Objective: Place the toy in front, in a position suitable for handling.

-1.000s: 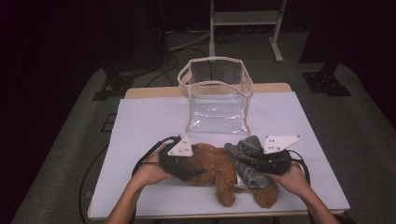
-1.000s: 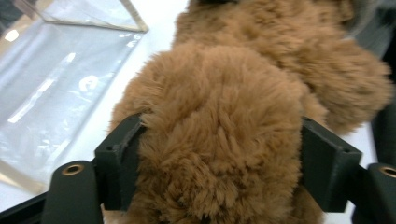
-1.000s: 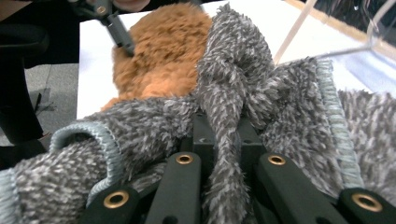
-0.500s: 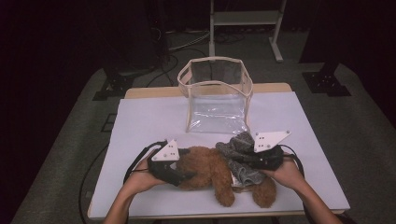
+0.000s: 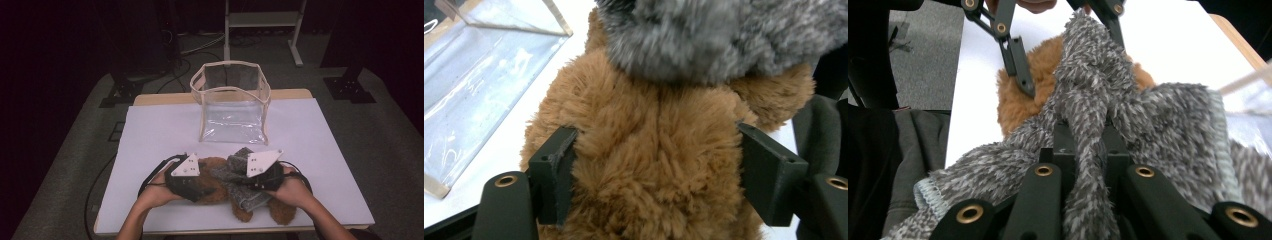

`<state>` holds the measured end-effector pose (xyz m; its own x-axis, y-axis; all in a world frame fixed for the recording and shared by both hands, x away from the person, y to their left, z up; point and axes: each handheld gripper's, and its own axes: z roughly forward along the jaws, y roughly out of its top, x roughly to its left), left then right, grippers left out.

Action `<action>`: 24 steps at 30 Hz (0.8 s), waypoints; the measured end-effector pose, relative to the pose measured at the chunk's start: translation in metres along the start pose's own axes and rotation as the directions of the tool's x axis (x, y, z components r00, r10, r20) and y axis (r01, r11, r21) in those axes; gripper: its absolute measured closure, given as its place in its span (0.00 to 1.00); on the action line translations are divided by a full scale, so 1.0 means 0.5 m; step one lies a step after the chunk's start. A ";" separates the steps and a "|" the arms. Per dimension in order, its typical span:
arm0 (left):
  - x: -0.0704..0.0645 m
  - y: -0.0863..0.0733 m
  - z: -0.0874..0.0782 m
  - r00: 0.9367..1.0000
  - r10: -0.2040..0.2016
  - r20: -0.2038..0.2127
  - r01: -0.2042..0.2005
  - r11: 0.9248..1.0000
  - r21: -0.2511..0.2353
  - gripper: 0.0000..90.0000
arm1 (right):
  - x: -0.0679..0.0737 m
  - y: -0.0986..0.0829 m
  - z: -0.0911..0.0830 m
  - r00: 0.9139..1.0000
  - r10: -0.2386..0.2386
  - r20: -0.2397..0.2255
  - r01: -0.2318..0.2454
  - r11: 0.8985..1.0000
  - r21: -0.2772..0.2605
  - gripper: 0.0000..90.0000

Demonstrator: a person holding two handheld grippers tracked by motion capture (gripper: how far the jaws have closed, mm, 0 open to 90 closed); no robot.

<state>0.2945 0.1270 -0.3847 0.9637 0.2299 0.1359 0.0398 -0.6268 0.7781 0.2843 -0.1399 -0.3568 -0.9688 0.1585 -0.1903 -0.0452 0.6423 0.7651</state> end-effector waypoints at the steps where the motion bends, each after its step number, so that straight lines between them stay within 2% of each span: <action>1: 0.000 0.000 0.000 1.000 0.000 0.000 0.000 1.000 0.000 0.29 | 0.000 0.000 0.000 1.000 0.000 0.000 0.000 1.000 0.000 0.91; 2: -0.002 0.001 -0.001 1.000 0.004 -0.005 -0.004 1.000 0.004 0.29 | 0.001 -0.019 -0.026 1.000 0.021 0.018 -0.020 1.000 -0.005 0.91; 4: -0.003 0.001 -0.002 1.000 0.004 -0.007 -0.004 1.000 0.003 0.29 | 0.002 -0.042 -0.054 0.998 0.055 0.033 -0.054 0.998 -0.022 0.91; 5: -0.003 0.001 -0.002 1.000 0.004 -0.007 -0.004 1.000 0.003 0.29 | 0.002 -0.042 -0.054 0.998 0.055 0.033 -0.054 0.998 -0.022 0.91; 6: -0.003 0.003 -0.002 1.000 0.005 -0.010 -0.005 1.000 0.001 0.29 | 0.006 -0.077 -0.096 0.992 0.103 0.068 -0.101 0.994 -0.040 0.91; 7: -0.003 0.003 -0.002 1.000 0.005 -0.010 -0.005 1.000 0.001 0.29 | 0.006 -0.077 -0.096 0.992 0.103 0.068 -0.101 0.994 -0.040 0.91; 8: -0.004 0.005 -0.002 1.000 0.003 -0.011 -0.003 1.000 -0.001 0.29 | 0.008 -0.112 -0.127 0.984 0.152 0.095 -0.147 0.988 -0.057 0.90; 10: -0.005 0.007 -0.002 1.000 0.008 -0.015 -0.008 1.000 0.004 0.29 | 0.009 -0.141 -0.148 0.973 0.203 0.105 -0.197 0.978 -0.069 0.90; 12: -0.007 0.007 -0.002 1.000 0.008 -0.018 -0.008 1.000 0.004 0.29 | 0.008 -0.165 -0.162 0.964 0.236 0.119 -0.228 0.971 -0.075 0.90; 14: -0.009 0.006 -0.004 1.000 0.009 -0.020 -0.008 1.000 0.009 0.29 | 0.006 -0.178 -0.169 0.959 0.254 0.123 -0.245 0.966 -0.085 0.90; 15: -0.009 0.006 -0.004 1.000 0.009 -0.020 -0.008 1.000 0.009 0.29 | 0.004 -0.180 -0.169 0.958 0.263 0.113 -0.253 0.962 -0.098 0.90; 17: -0.010 0.005 -0.005 1.000 0.010 -0.027 -0.010 1.000 0.020 0.29 | 0.000 -0.172 -0.164 0.961 0.257 0.102 -0.246 0.963 -0.108 0.90; 21: -0.006 0.002 -0.005 1.000 0.007 -0.022 -0.007 1.000 0.013 0.29 | -0.020 -0.133 -0.147 0.972 0.219 0.085 -0.208 0.970 -0.125 0.90; 24: -0.008 0.003 -0.005 1.000 0.018 -0.019 -0.018 1.000 0.014 0.29 | -0.042 -0.102 -0.131 0.977 0.200 0.074 -0.188 0.972 -0.145 0.90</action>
<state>0.2900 0.1268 -0.3826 0.9590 0.2328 0.1614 0.0264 -0.6408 0.7673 0.2912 -0.2251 -0.3516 -0.9376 0.3387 -0.0786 0.1028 0.4859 0.8680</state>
